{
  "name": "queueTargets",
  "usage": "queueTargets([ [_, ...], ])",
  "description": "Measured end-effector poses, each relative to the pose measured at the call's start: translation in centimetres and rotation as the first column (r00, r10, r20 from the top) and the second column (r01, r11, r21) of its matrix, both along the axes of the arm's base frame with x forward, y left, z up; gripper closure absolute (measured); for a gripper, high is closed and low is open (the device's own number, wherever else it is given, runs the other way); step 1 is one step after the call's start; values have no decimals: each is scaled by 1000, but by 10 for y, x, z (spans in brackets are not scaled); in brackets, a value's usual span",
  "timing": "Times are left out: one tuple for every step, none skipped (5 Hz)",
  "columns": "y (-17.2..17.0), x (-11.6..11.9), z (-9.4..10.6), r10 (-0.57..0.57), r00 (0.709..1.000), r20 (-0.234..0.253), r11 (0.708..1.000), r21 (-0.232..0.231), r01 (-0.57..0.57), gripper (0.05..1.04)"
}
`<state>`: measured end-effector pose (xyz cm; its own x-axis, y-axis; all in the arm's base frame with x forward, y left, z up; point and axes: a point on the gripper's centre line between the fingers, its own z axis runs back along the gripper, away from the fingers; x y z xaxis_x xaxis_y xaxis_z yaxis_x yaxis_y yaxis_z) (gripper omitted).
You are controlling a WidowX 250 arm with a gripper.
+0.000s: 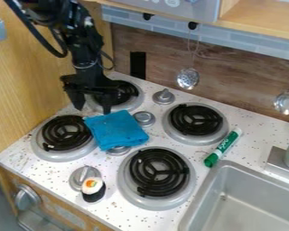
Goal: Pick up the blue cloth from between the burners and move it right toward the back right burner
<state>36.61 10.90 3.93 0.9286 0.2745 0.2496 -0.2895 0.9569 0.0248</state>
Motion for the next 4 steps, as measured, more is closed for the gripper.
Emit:
queueTargets([
  [-9, 16, -12, -6, 1000, -9, 1000, -12, 6, 82],
  [-14, 24, -28, -5, 999, -33, 1000, -22, 4, 82],
  [-28, 27, -39, -29, 998, -57, 999, -17, 28, 82],
  [-28, 27, -44, -28, 998, -63, 1000, -6, 28, 82],
])
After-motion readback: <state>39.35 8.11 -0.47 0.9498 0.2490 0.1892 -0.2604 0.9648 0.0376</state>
